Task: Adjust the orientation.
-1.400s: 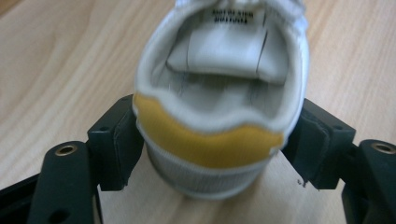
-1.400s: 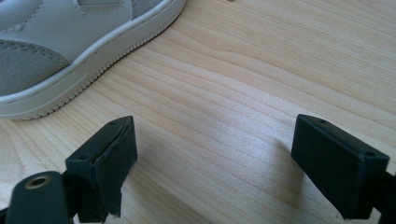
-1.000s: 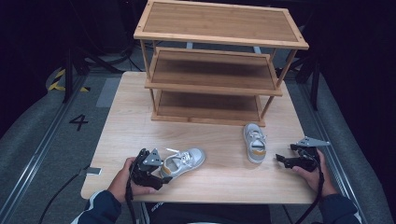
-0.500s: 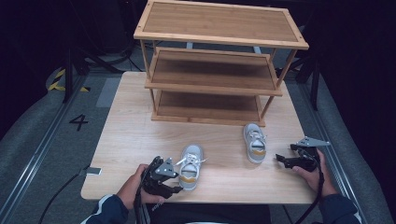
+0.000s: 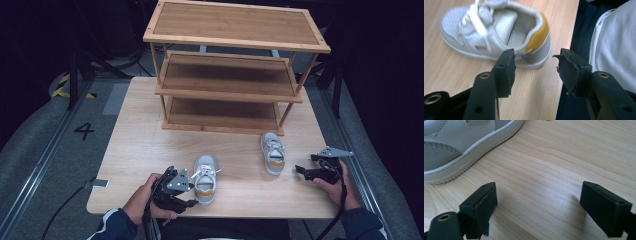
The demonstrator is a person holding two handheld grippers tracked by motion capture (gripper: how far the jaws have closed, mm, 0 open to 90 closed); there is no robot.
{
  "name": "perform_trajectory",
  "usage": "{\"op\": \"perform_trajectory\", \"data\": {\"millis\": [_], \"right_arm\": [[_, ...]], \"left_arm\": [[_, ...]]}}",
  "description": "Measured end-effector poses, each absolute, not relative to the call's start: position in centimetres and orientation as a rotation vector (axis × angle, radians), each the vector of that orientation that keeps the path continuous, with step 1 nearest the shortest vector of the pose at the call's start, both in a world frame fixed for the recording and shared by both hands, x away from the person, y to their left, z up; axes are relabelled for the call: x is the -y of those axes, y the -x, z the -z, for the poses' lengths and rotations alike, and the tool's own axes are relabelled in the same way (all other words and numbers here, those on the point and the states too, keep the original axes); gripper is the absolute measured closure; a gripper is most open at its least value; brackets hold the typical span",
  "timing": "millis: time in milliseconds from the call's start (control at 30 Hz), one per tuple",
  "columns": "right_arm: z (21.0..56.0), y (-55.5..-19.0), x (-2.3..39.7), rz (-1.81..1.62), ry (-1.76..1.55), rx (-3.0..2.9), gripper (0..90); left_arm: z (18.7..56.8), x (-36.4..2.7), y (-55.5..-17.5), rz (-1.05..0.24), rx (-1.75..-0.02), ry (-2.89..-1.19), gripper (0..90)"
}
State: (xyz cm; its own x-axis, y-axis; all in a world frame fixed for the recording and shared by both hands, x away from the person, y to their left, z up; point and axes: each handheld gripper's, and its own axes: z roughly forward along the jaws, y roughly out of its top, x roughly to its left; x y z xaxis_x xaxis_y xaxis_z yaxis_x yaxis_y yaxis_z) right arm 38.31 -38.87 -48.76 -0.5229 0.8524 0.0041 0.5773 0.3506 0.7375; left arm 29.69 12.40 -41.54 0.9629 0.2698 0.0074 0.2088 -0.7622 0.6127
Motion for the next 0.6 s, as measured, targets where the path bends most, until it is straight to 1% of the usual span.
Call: {"op": "perform_trajectory", "data": {"millis": [300, 400, 600], "right_arm": [[48.8, -38.3, 38.9, -0.987, -1.253, -2.237, 14.7], [48.8, -38.3, 38.9, -0.988, -1.254, -2.237, 14.7], [48.8, -38.3, 38.9, -0.987, -1.253, -2.237, 14.7]], "left_arm": [[39.9, -10.1, -30.2, -0.148, -0.226, -2.516, 46.4], [39.9, -9.1, -30.5, -0.145, -0.180, -2.561, 46.2], [40.4, -7.2, -30.9, -0.099, -0.094, -2.666, 46.5]]}}
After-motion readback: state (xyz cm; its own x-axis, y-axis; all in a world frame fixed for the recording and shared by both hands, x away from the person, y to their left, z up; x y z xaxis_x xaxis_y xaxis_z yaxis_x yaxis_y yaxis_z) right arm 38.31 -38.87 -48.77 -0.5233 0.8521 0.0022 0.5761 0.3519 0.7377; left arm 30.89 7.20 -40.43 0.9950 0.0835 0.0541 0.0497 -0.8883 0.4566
